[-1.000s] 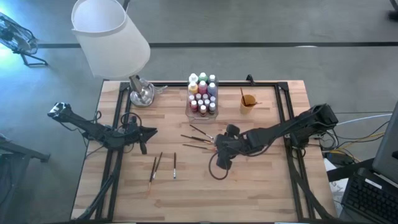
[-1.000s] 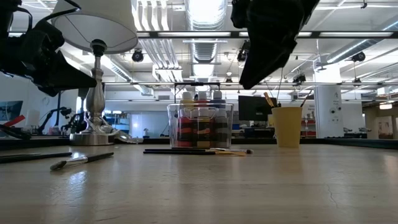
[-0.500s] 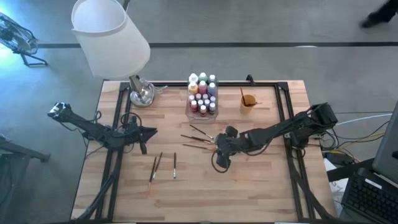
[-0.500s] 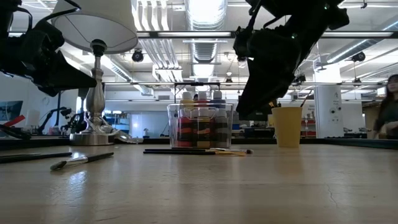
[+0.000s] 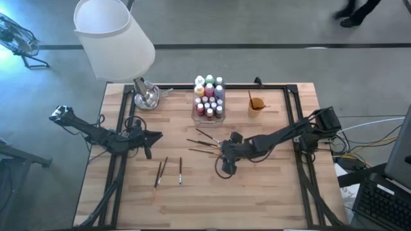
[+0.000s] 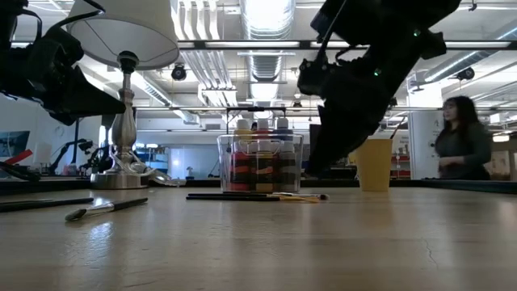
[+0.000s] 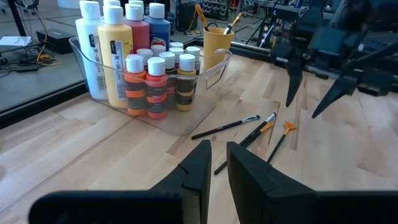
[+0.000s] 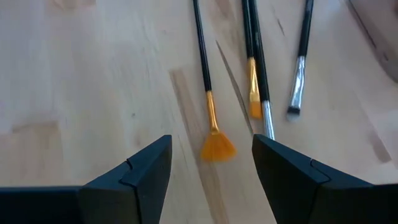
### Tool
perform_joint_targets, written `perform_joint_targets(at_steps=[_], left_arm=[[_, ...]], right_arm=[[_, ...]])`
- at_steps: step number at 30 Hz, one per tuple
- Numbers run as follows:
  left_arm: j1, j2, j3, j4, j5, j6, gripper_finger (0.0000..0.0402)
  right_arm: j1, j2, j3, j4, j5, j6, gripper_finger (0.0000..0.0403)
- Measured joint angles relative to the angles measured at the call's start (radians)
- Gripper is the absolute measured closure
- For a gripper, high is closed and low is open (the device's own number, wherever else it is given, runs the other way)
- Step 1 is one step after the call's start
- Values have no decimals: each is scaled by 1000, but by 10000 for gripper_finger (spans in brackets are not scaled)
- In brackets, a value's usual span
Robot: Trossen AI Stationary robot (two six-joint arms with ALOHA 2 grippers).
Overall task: Pick & Place Paint Supplies
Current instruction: Put the gold paint brush into the cup
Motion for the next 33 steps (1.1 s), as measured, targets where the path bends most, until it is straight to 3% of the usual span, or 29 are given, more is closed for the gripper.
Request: perform_joint_targets(at_steps=[14, 25, 33], left_arm=[[0, 3, 0, 0, 0, 0, 344], [0, 6, 0, 0, 0, 0, 344], [0, 6, 0, 0, 0, 0, 344]], right_arm=[[-24, 68, 9, 13, -28, 5, 210], [-38, 118, 11, 16, -43, 14, 201], [-36, 116, 11, 16, -61, 7, 253]])
